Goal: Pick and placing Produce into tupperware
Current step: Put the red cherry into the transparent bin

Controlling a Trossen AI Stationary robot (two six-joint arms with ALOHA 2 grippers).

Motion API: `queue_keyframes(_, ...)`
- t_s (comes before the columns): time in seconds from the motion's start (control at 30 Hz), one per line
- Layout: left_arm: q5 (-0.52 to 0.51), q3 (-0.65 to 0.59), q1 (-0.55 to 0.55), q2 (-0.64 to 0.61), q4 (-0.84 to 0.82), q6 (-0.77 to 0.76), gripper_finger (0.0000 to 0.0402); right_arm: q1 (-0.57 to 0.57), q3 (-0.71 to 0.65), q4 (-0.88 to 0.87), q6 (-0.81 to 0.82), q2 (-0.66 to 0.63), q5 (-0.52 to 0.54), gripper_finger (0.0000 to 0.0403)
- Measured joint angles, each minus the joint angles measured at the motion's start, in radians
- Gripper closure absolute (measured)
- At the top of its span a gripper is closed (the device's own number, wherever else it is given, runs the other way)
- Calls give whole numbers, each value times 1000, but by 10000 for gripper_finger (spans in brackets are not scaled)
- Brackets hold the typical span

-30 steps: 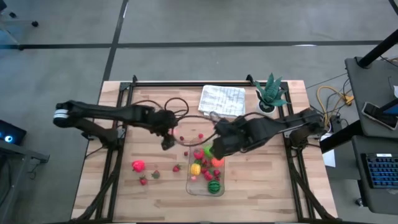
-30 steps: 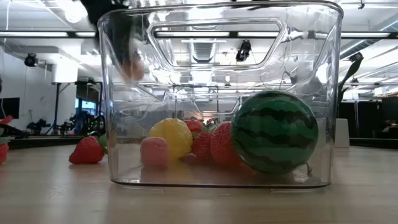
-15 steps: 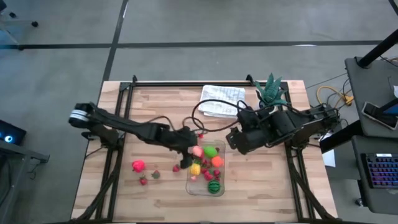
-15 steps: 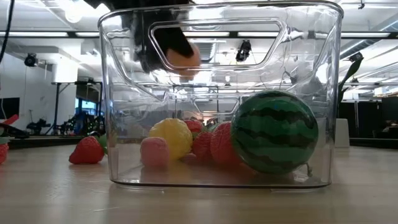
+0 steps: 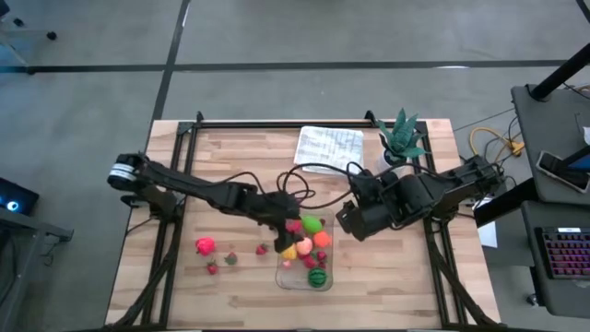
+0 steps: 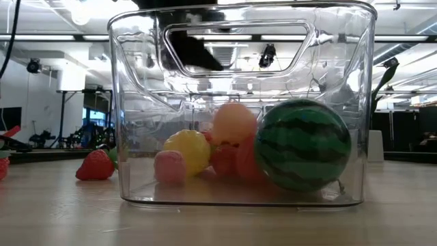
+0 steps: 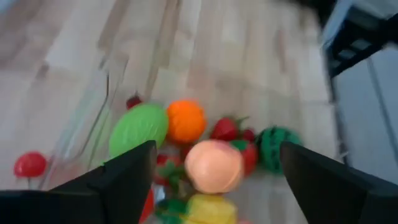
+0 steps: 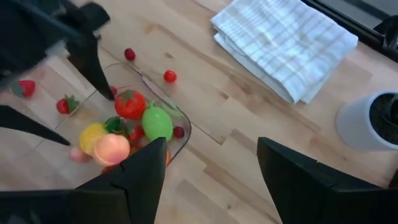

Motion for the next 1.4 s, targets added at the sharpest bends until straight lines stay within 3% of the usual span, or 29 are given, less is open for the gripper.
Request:
queue_keyframes(0.13,2,37,23,-64,-57,-39,60,0,-1,1,7,-1,1,161)
queue_keyframes(0.27,2,99,119,-124,-196,-89,63,-3,-1,1,10,-4,8,161)
queue_keyframes(0.4,14,121,242,-140,-348,155,83,-10,-2,1,17,-4,8,161)
queue_keyframes(0.53,164,102,366,-144,-386,382,116,-11,-4,1,42,-4,8,161)
queue_keyframes(0.7,183,75,457,-84,-366,453,152,-11,-6,1,90,-2,9,161)
queue_keyframes(0.87,182,76,474,15,-313,497,174,-12,-22,9,173,-2,11,161)
queue_keyframes(1.2,182,75,420,152,-315,930,198,-23,-74,11,307,0,5,161)
queue_keyframes(1.4,184,76,403,193,-270,1004,199,-23,-84,11,345,0,1,161)
